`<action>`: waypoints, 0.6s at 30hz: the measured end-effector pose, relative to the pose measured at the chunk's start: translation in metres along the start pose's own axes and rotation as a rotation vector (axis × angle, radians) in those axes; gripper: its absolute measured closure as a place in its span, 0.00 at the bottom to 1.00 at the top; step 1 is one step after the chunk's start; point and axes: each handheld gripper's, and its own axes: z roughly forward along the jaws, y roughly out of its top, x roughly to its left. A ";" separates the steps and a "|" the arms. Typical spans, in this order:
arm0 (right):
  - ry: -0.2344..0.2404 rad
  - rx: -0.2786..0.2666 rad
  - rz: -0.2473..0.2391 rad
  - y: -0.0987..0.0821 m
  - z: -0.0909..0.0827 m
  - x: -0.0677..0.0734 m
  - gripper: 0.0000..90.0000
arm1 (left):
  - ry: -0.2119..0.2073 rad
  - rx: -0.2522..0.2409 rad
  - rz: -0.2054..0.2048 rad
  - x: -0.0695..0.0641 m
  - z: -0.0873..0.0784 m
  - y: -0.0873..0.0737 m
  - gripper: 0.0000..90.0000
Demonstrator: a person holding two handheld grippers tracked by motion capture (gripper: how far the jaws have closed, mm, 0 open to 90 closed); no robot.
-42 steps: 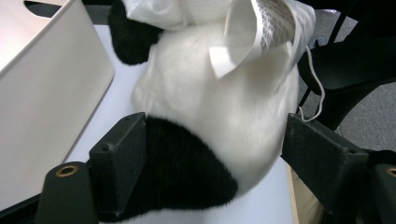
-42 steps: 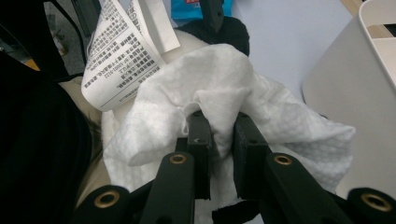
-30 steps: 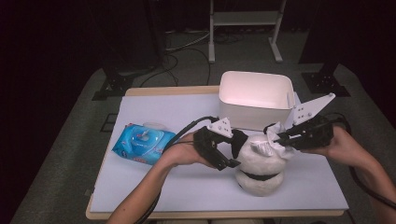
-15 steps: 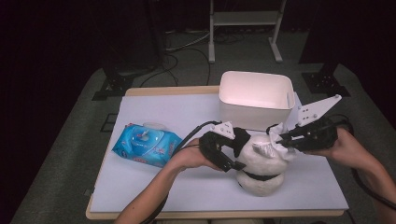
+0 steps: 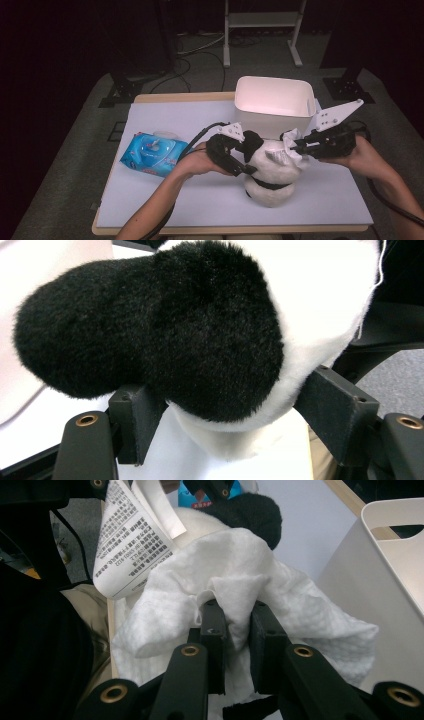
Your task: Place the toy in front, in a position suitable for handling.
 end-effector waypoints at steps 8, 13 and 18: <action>0.010 -0.001 -0.022 0.012 0.012 -0.002 0.87 | 0.038 0.009 0.000 0.002 -0.016 -0.001 0.32; 0.022 -0.004 -0.030 0.018 0.018 -0.001 0.87 | 0.042 0.012 -0.003 0.003 -0.021 -0.004 0.32; 0.026 0.011 -0.030 0.013 0.021 0.001 0.87 | 0.006 -0.021 -0.037 0.004 -0.012 -0.012 0.26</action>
